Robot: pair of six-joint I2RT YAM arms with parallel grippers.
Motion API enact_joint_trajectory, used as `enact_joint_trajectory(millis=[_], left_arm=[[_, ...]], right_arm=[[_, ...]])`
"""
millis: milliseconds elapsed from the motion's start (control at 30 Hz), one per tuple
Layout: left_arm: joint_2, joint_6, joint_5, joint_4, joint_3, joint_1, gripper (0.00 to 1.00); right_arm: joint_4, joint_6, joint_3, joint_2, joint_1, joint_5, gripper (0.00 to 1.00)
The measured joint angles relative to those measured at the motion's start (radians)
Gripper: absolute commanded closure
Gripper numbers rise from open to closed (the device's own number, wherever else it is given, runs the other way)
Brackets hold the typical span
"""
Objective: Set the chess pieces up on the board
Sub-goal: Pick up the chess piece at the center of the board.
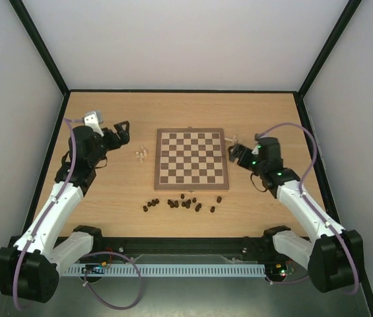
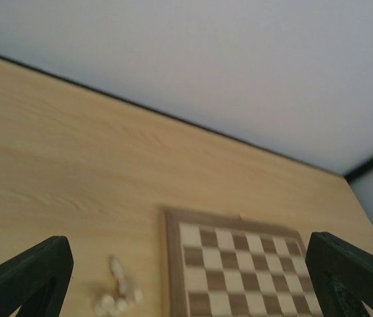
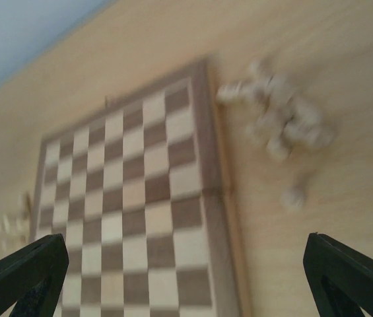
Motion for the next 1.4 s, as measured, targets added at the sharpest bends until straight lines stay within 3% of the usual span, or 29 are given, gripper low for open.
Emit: enact_joint_trajectory(millis=[133, 367, 667, 800, 900, 1033, 1200, 1400], left_arm=[[-0.058, -0.021, 0.115, -0.038, -0.064, -0.004, 0.00], [-0.124, -0.066, 0.267, -0.075, -0.179, -0.008, 0.00], [-0.173, -0.122, 0.266, -0.137, -0.200, -0.071, 0.01], [-0.112, -0.153, 0.297, -0.120, -0.233, -0.075, 0.00], [-0.058, -0.158, 0.306, -0.121, -0.256, -0.081, 0.01], [-0.132, -0.160, 0.278, -0.155, -0.280, -0.096, 0.01], [-0.213, -0.148, 0.248, -0.184, -0.266, -0.105, 0.00], [-0.240, -0.149, 0.215, -0.219, -0.274, -0.160, 0.01]], right_arm=[[-0.121, -0.029, 0.010, 0.036, 0.181, 0.072, 0.02], [-0.278, -0.011, 0.011, 0.021, 0.402, 0.245, 0.28], [-0.362, 0.082, 0.104, 0.198, 0.643, 0.372, 0.39], [-0.389, 0.103, 0.120, 0.223, 0.669, 0.410, 0.48], [-0.408, 0.120, 0.121, 0.225, 0.676, 0.422, 0.49], [-0.419, 0.148, 0.082, 0.188, 0.689, 0.420, 0.51], [-0.422, 0.173, -0.007, 0.126, 0.692, 0.388, 0.63], [-0.418, 0.180, -0.035, 0.136, 0.692, 0.367, 0.65]])
